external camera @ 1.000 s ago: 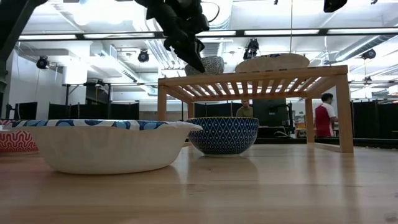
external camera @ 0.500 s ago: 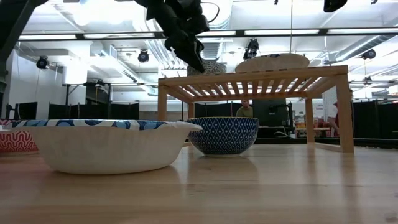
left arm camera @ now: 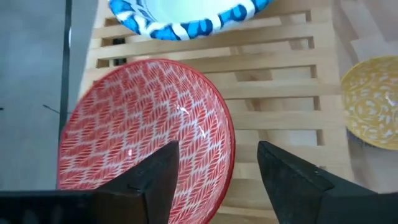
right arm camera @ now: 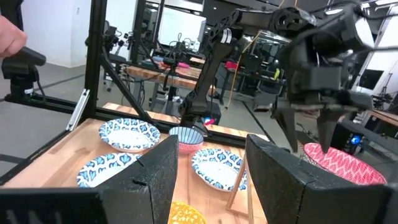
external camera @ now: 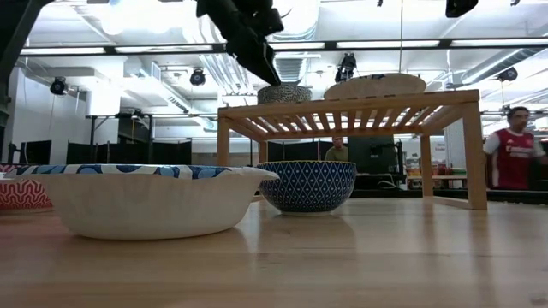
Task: Place and stack bowls onto a shelf
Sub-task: Stack the white pattern bowl on top of the other white pattern bowl on the shelf
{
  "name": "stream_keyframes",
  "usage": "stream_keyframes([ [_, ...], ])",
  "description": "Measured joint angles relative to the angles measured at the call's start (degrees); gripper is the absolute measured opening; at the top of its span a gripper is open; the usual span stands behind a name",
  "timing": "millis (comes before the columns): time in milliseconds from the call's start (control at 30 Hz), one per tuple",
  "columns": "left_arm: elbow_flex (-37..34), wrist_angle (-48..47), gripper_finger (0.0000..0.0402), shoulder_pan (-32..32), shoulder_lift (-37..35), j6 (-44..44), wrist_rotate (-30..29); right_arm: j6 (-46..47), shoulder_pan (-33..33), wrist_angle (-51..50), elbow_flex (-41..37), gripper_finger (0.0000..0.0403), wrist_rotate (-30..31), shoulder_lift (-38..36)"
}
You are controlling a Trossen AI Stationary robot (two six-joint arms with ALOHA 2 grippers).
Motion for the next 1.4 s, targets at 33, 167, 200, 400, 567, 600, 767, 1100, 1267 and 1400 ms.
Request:
stream_keyframes([
  [33,0.7,-1.1,0.0202,0.0,-0.2,-0.5,0.0,0.4,0.0,0.0,0.0,0.0178,0.2,0.0],
  [167,3.4,-7.5,0.0203,0.0,-1.7,-3.6,0.0,2.0,0.0,0.1,0.0,0.0178,2.8,0.0],
  [200,3.7,-9.5,0.0203,0.0,-2.3,-4.9,0.0,2.1,0.0,0.0,0.0,0.0178,3.1,0.0],
  [400,0.4,-17.8,0.0203,-0.2,-8.4,-16.0,0.1,2.0,0.0,0.1,0.0,0.0178,3.1,0.0],
  [567,-10.0,-16.8,0.02,-2.3,-16.8,-24.4,0.0,2.1,0.0,0.1,0.0,0.0178,3.1,0.1],
  [600,-13.0,-15.2,0.0198,-3.2,-18.8,-26.3,-0.6,2.1,0.0,0.1,0.0,0.0178,3.0,0.1],
  [767,-27.2,-5.5,0.0191,-9.3,-28.1,-35.3,-5.1,2.1,0.0,0.1,0.0,0.0178,3.0,0.1],
  [1100,-48.0,2.1,0.019,-18.6,-34.7,-43.1,-13.8,2.7,0.0,0.2,0.0,0.0178,3.0,0.1],
  [1267,-54.5,6.8,0.019,-18.9,-33.8,-43.3,-15.0,3.0,0.0,0.2,0.0,0.0178,3.0,0.1],
  [1400,-53.6,7.5,0.019,-18.9,-31.2,-42.8,-15.0,3.0,0.0,0.2,0.0,0.0178,3.0,0.1],
])
